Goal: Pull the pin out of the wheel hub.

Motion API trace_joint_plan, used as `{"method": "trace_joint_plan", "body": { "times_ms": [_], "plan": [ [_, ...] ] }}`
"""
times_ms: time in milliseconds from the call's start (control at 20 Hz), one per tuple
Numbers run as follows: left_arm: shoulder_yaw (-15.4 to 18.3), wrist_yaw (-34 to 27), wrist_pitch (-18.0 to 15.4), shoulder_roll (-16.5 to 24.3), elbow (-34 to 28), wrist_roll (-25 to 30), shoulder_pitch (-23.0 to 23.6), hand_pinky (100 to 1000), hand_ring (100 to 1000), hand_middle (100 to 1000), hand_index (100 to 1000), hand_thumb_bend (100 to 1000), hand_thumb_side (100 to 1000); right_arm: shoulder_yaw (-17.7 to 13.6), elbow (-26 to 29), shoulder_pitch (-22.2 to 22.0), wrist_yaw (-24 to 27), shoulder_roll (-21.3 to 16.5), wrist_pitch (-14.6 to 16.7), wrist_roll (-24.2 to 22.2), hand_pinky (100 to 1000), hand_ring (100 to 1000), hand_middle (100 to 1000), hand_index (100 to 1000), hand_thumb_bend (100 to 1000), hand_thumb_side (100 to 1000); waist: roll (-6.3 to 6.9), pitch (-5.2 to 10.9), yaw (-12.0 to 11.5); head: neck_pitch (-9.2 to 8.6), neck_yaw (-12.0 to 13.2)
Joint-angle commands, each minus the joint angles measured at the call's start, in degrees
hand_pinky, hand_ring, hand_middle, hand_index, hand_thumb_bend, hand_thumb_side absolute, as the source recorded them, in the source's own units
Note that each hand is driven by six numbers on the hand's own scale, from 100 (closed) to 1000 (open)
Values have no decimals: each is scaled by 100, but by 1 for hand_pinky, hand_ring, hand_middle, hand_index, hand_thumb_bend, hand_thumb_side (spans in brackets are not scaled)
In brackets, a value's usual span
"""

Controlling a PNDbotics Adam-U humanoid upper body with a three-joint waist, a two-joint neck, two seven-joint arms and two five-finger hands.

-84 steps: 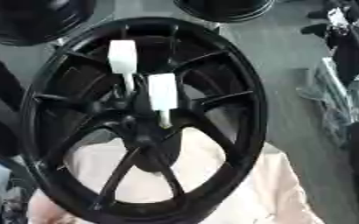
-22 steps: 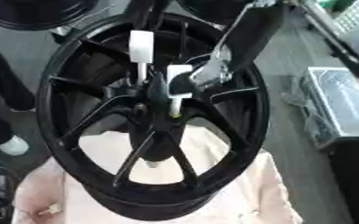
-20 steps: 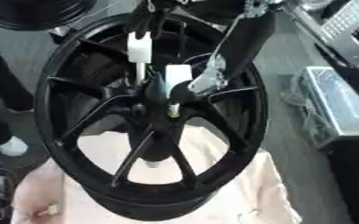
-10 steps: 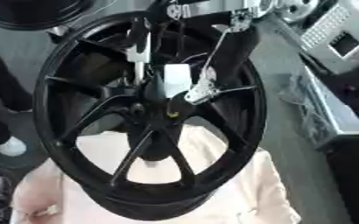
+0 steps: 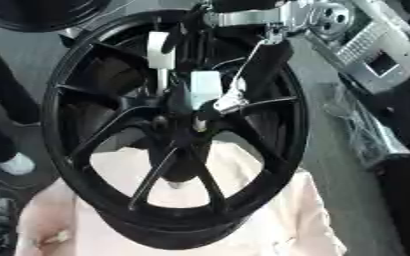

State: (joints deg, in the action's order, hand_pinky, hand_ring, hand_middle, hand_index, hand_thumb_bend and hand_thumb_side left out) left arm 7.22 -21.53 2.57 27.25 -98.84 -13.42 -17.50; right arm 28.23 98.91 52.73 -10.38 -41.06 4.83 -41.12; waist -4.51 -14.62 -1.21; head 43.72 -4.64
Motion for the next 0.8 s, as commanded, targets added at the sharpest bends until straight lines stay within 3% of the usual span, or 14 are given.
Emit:
{"method": "trace_joint_plan", "body": {
  "times_ms": [50,800],
  "plan": [
    [21,-7,-1,161,-59,20,-60,595,750,646,800,108,701,-135,-39,34,-75,-103,-8,99,877,671,672,855,526,416,43,75,-2,-22,21],
    [11,-14,6,159,-52,36,-66,596,746,632,790,107,700,-148,-249,-13,-71,-60,-249,136,815,602,603,810,434,466,46,51,-22,-6,33]
  ]
}}
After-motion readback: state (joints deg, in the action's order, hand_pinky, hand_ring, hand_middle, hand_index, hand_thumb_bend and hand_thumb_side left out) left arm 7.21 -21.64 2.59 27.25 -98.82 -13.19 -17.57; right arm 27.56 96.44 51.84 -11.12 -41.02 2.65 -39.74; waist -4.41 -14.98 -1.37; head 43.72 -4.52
